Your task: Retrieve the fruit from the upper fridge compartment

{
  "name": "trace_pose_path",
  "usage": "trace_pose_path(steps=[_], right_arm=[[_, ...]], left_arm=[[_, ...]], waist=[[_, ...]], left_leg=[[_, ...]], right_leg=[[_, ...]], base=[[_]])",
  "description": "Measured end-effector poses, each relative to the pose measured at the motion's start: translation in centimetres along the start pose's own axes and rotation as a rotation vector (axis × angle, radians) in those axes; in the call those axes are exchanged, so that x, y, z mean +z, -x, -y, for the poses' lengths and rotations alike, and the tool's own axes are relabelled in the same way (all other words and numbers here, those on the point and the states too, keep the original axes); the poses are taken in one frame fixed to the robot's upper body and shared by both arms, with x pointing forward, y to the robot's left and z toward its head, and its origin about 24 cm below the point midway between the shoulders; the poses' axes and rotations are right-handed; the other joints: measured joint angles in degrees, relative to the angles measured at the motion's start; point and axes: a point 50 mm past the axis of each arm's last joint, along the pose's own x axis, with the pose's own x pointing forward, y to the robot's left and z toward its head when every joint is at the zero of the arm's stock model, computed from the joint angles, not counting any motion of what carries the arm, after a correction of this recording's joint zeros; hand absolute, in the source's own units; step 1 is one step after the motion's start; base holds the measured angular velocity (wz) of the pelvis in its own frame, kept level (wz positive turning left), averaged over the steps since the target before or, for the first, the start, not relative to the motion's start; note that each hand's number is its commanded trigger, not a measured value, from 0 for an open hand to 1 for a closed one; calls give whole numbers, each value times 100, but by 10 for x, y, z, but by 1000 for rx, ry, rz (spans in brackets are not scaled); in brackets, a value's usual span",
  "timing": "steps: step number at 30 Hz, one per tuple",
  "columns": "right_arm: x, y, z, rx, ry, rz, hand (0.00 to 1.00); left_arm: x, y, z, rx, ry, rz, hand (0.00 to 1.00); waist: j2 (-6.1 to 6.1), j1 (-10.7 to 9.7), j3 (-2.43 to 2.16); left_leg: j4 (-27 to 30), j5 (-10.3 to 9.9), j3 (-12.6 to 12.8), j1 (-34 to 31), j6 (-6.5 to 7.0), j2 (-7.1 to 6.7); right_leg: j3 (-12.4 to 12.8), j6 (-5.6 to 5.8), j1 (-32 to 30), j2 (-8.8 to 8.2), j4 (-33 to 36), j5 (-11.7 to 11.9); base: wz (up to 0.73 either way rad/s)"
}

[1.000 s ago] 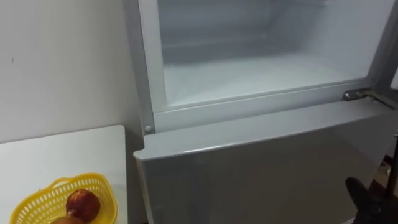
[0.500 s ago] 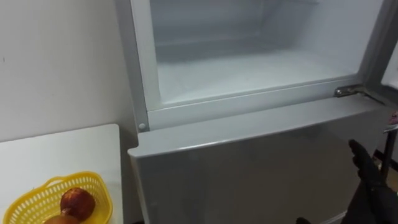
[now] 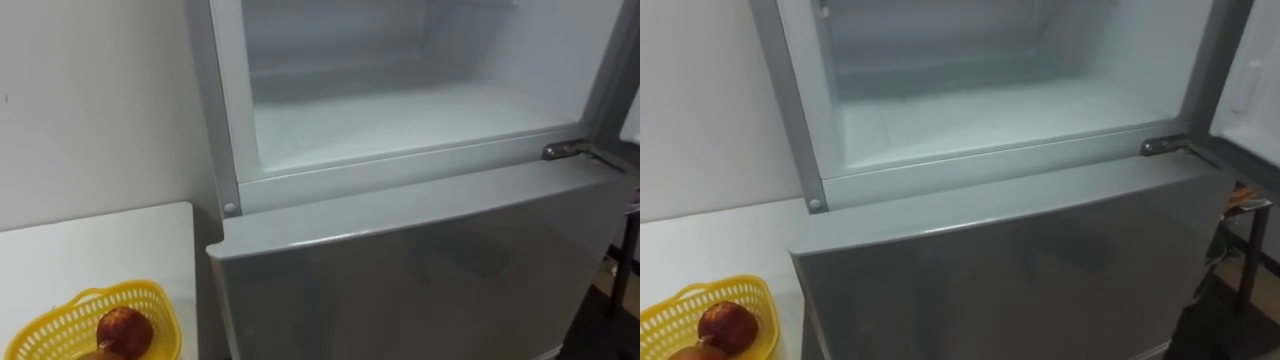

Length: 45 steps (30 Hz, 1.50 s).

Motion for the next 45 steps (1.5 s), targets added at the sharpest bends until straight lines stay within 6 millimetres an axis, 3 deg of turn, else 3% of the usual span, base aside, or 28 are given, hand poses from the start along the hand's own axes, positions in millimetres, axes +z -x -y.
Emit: trace_pose_path(steps=[6, 14, 20, 26, 37, 40, 45], right_arm=[[-9, -2, 30, -233, -225, -86, 0], [-10, 2, 74, -582, -548, -136, 0], [-3, 6, 101, -767, -655, -114, 0], [22, -3, 124, -877, -765, -15, 0], [60, -18, 137, -905, -820, 119, 0], [85, -26, 146, -901, -839, 201, 0], [106, -30, 152, -895, -819, 260, 0]], left_arm=[[-11, 2, 0, 7, 27, -25, 0], [-23, 7, -6, 49, 94, -41, 0], [-23, 9, -16, 98, 124, -20, 0], [-26, 12, -35, 169, 170, -18, 0], [-22, 14, -41, 207, 182, 5, 0], [-22, 15, -44, 220, 194, 10, 0], [-23, 15, -44, 223, 200, 2, 0]], waist=[[-43, -243, 32], [-118, -351, 43], [-298, -411, 28], [-353, -494, 34], [-345, -575, 35], [-358, -596, 39], [-407, -590, 45]], left_leg=[[22, -5, -20, -15, 3, 2], [48, -4, -20, -36, 5, -1], [72, -5, -60, -136, 6, -50], [62, -4, -61, -201, 8, -50], [63, -2, -140, -210, 9, -9], [61, -2, -149, -207, 9, -11], [66, -2, -151, -212, 8, -43]], right_leg=[[-24, 0, 10, -2, 4, 0], [-25, -2, -10, 0, 11, -2], [-52, 5, -60, -8, -10, -10], [-72, 3, -152, -9, 46, -8], [-125, 3, -168, -9, 95, -8], [-141, 3, -144, -8, 95, -8], [-146, 2, -152, -10, 107, -8]], base=[[0], [0], [4], [0], [2], [0], [0]])
